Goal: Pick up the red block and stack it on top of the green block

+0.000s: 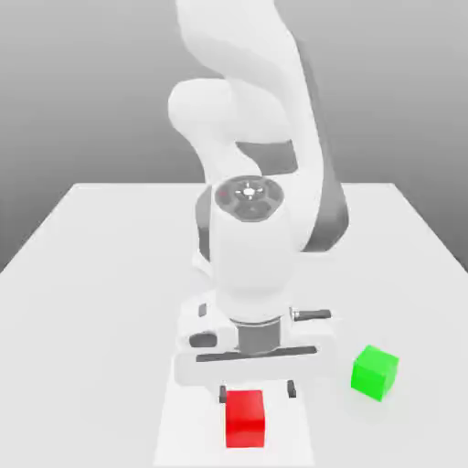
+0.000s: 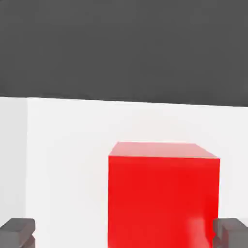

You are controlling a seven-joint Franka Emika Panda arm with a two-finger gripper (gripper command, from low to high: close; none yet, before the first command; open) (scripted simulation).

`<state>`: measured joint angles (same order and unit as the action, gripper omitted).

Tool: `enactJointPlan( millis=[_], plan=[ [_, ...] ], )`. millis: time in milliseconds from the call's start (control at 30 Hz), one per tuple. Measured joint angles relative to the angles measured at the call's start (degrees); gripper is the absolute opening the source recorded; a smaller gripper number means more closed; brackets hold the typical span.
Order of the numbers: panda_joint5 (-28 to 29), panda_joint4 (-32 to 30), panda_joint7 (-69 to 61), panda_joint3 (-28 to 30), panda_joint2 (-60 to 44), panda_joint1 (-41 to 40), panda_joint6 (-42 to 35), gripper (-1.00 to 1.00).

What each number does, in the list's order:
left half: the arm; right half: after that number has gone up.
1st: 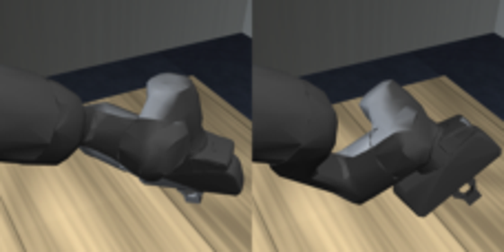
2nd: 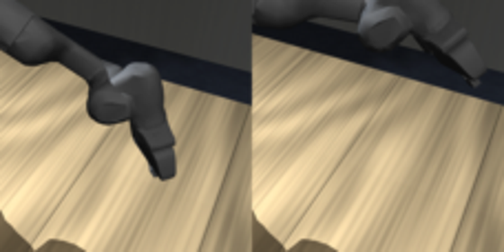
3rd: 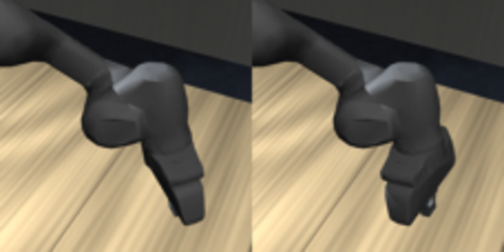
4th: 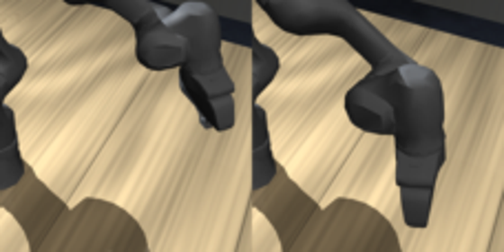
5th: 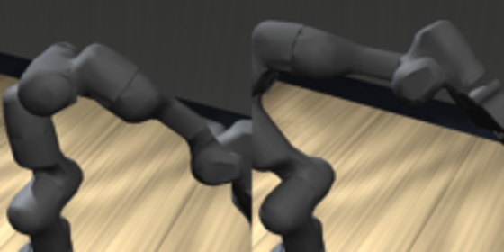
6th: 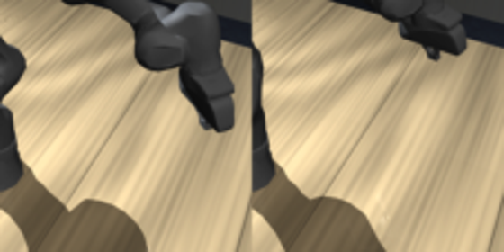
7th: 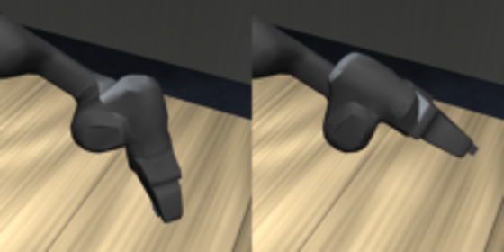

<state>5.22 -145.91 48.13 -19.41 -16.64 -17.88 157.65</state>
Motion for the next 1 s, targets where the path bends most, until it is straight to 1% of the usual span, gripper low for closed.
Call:
enactJointPlan(
  millis=[333,633,667,867,1000],
  plan=[
    [3.26,0.61,2.39,3.05,-3.7,2.18,3.31,0.0],
    [8.31,0.91,6.28,8.49,-4.55,6.13,7.17,0.0],
    [8.72,0.93,6.61,8.95,-4.53,6.48,7.45,-1.0],
    [9.03,0.94,6.87,9.15,-4.53,6.62,7.62,-1.0],
    [7.43,0.88,5.61,6.96,-4.6,4.9,6.33,-1.0]
  ],
)
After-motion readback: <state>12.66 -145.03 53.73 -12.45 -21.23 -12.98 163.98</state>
